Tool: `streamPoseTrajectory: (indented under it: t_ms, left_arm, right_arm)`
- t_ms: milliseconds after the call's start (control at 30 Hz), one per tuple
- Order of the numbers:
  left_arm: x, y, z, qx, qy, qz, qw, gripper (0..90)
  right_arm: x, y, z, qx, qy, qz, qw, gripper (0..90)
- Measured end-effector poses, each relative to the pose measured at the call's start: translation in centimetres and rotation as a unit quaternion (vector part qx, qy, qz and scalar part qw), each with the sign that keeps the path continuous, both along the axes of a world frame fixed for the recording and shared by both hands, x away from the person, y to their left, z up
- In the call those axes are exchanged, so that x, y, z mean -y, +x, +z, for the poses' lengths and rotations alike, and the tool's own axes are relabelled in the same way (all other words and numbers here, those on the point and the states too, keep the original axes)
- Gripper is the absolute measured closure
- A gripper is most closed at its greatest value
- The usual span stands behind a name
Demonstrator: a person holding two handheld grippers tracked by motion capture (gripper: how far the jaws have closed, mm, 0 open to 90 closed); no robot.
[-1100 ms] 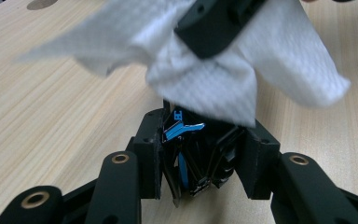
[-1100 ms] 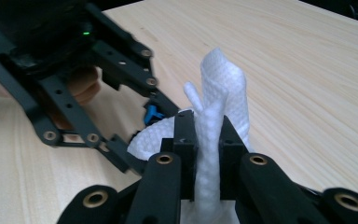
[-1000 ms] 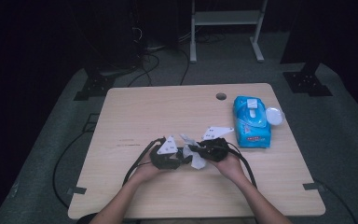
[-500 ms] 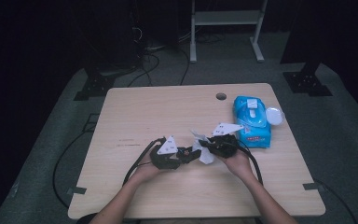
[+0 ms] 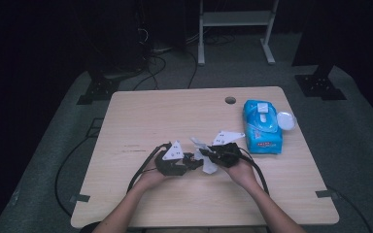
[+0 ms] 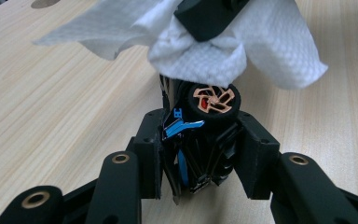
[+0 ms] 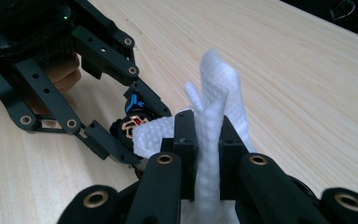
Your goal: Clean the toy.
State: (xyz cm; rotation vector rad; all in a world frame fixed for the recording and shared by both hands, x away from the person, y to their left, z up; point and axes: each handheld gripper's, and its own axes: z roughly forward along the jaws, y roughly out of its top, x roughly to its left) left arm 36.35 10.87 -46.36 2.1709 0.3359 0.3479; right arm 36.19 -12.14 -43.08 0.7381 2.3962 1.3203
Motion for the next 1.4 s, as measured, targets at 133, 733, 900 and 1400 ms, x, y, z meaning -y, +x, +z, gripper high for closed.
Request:
streamPoseTrajectory:
  t_ms: [133, 733, 900, 1400]
  left_arm:
    - [0.0, 0.0, 0.0, 0.001, 0.000, 0.000, 1.0000, 57.3]
    - [0.1, 0.0, 0.0, 0.002, -0.001, 0.001, 1.0000, 57.1]
    - [0.1, 0.1, 0.0, 0.003, 0.000, 0.001, 1.0000, 57.2]
    - [0.0, 0.1, 0.0, 0.003, -0.002, 0.000, 1.0000, 57.2]
  right_arm:
    - [2.0, 0.2, 1.0, 0.016, 0.020, -0.036, 0.9990, 81.8]
    - [3.6, 1.2, 0.0, -0.025, 0.032, -0.046, 0.9981, 81.7]
    - [1.3, 0.7, 0.3, -0.021, 0.031, -0.012, 0.9992, 81.8]
    - [-1.1, 0.8, 0.3, -0.014, 0.000, 0.006, 0.9999, 81.6]
